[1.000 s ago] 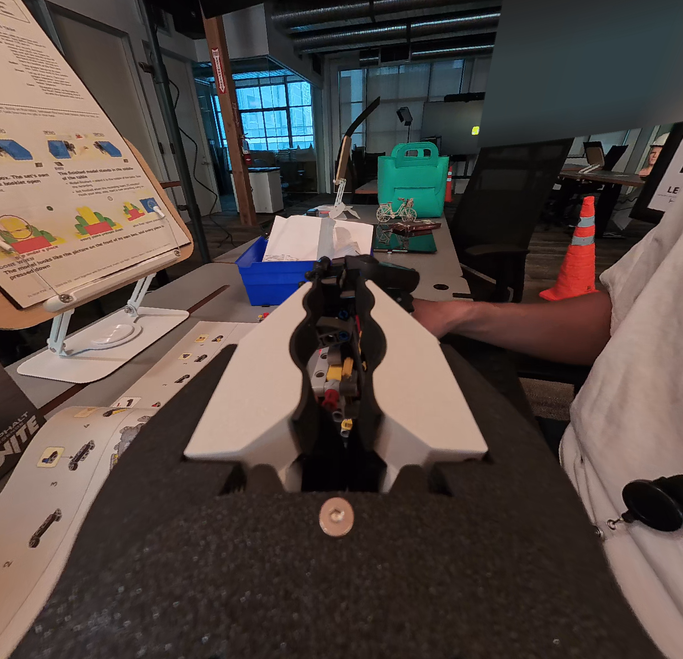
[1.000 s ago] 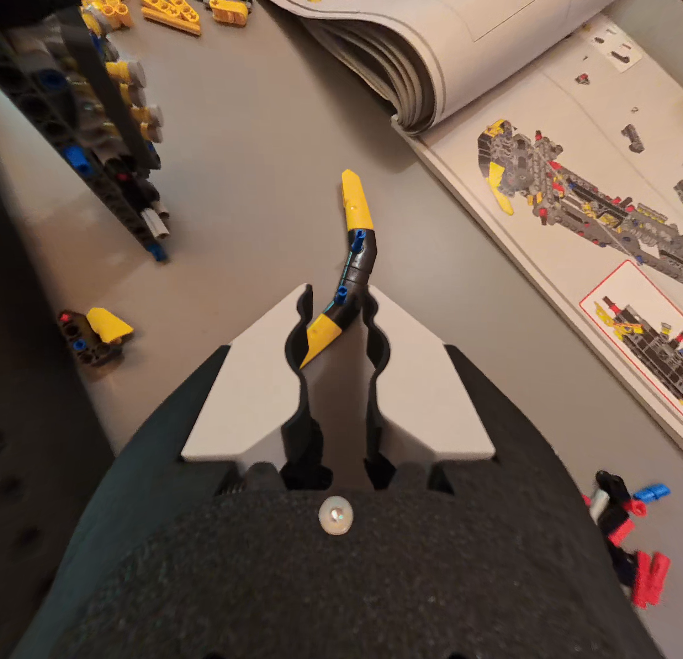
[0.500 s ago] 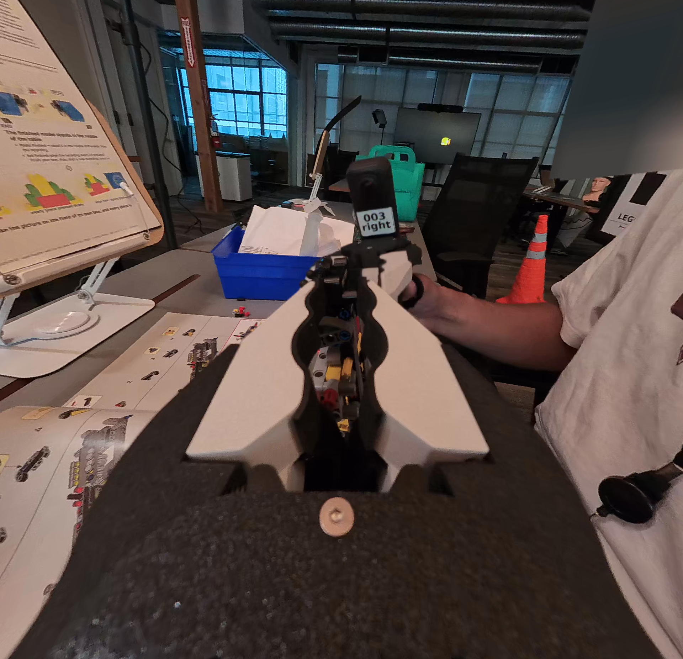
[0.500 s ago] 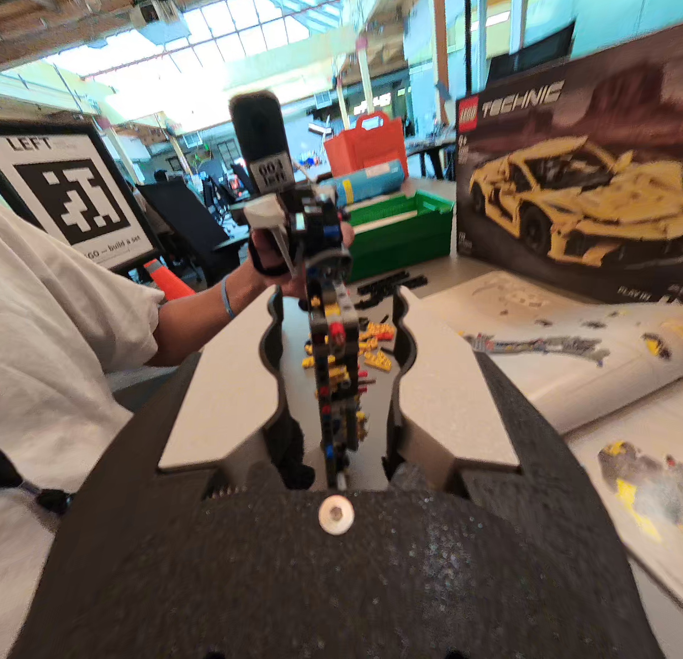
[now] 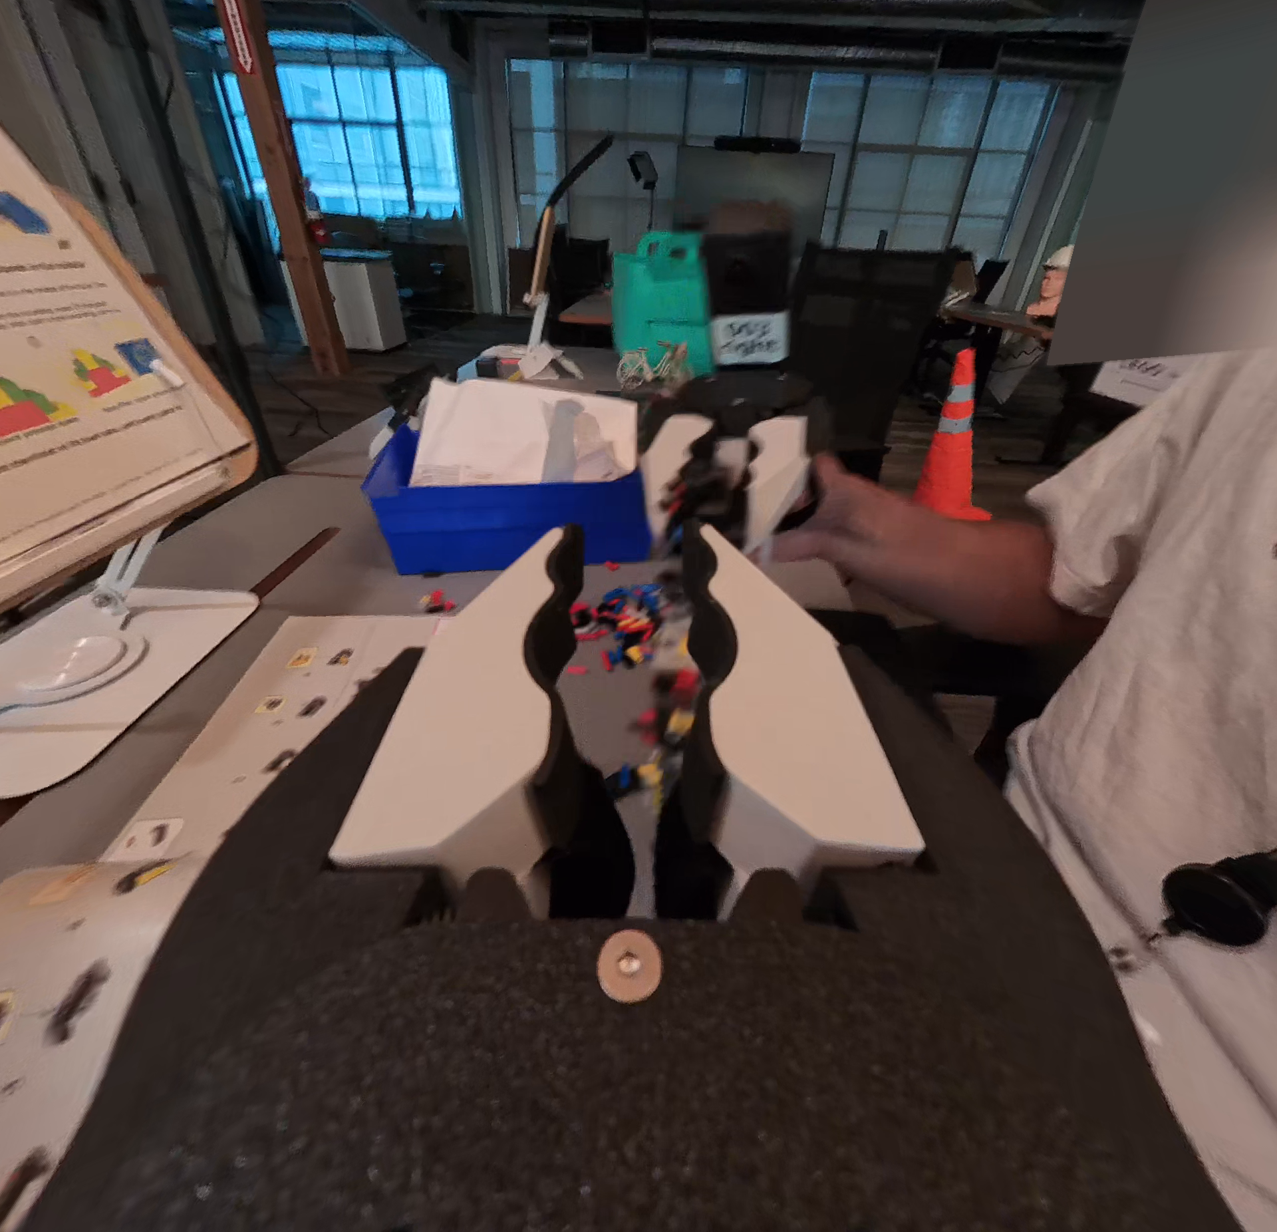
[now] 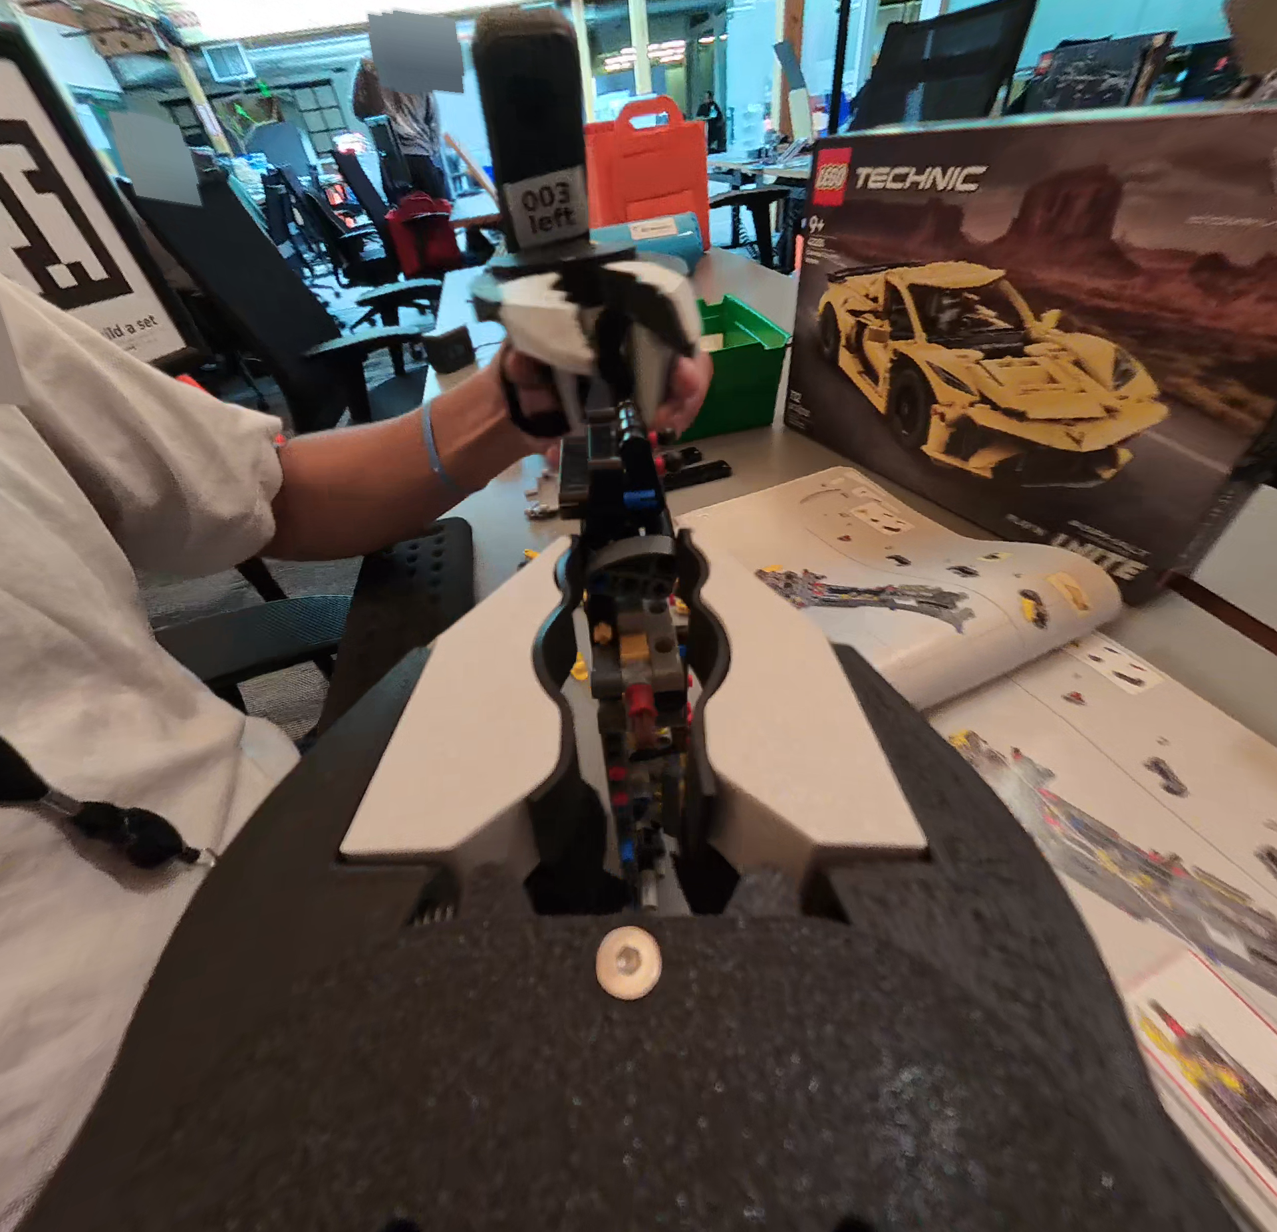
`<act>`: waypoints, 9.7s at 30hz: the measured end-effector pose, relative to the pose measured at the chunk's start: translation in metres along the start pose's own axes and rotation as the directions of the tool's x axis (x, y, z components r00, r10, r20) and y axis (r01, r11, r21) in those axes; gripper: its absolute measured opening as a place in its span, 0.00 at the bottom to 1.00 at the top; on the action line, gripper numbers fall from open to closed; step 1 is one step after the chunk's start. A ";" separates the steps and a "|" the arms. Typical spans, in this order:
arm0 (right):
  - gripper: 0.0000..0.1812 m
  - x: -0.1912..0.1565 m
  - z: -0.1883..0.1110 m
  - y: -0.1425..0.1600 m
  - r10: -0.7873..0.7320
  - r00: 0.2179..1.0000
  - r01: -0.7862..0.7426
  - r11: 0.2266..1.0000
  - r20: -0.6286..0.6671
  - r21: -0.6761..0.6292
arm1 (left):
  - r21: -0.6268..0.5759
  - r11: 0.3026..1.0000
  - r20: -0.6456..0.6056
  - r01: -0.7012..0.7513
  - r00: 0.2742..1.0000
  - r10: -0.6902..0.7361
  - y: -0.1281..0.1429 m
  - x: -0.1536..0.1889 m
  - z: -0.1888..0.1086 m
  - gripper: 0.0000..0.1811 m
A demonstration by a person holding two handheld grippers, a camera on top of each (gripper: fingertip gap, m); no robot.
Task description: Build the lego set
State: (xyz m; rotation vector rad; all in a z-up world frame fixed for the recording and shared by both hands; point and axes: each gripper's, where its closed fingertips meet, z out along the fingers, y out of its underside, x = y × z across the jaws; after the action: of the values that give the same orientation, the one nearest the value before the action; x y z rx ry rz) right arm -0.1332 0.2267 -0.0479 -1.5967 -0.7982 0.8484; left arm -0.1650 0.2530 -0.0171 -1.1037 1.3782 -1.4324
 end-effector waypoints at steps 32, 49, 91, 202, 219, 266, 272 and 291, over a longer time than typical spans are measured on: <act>0.14 0.026 -0.066 0.001 0.111 0.989 -0.093 0.980 -0.099 0.174 | -0.749 0.662 0.133 -0.015 0.976 0.173 0.206 -0.045 0.015 0.08; 0.14 -0.030 0.044 0.053 -0.770 0.637 0.690 0.546 0.040 -0.476 | -0.215 0.966 0.544 0.143 0.839 -0.004 0.105 -0.096 -0.047 0.08; 0.15 0.061 0.075 0.025 0.488 0.862 -0.430 0.848 -0.138 0.310 | -0.283 0.940 0.592 -0.188 0.737 0.326 0.090 -0.064 -0.008 0.08; 0.11 -0.025 0.103 0.100 -0.830 0.515 0.658 0.544 -0.215 -0.521 | -0.001 0.453 0.435 0.892 0.408 -0.803 0.155 0.012 -0.081 0.03; 0.12 -0.025 0.104 0.103 -0.769 0.582 0.601 0.627 -0.265 -0.496 | 0.079 0.430 0.431 0.899 0.359 -0.828 0.158 0.009 -0.078 0.03; 0.12 -0.027 -0.003 0.001 0.310 0.882 -0.377 0.916 0.356 0.136 | 0.068 0.798 0.200 0.599 0.776 -0.599 0.080 0.073 -0.036 0.03; 0.12 -0.004 -0.016 0.008 0.404 0.804 -0.475 0.878 0.437 0.062 | -0.004 0.933 0.008 0.360 0.933 -0.360 0.041 0.054 -0.026 0.03; 0.16 0.073 0.016 0.095 0.571 0.806 -0.510 0.804 0.157 -0.305 | 0.193 0.868 0.031 0.458 0.881 -0.471 0.041 -0.073 -0.067 0.03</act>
State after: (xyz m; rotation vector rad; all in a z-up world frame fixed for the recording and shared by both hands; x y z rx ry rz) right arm -0.1038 0.2806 -0.1520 -2.0205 -0.6289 1.4282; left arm -0.2108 0.3390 -0.0613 -1.4167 0.9349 -1.7943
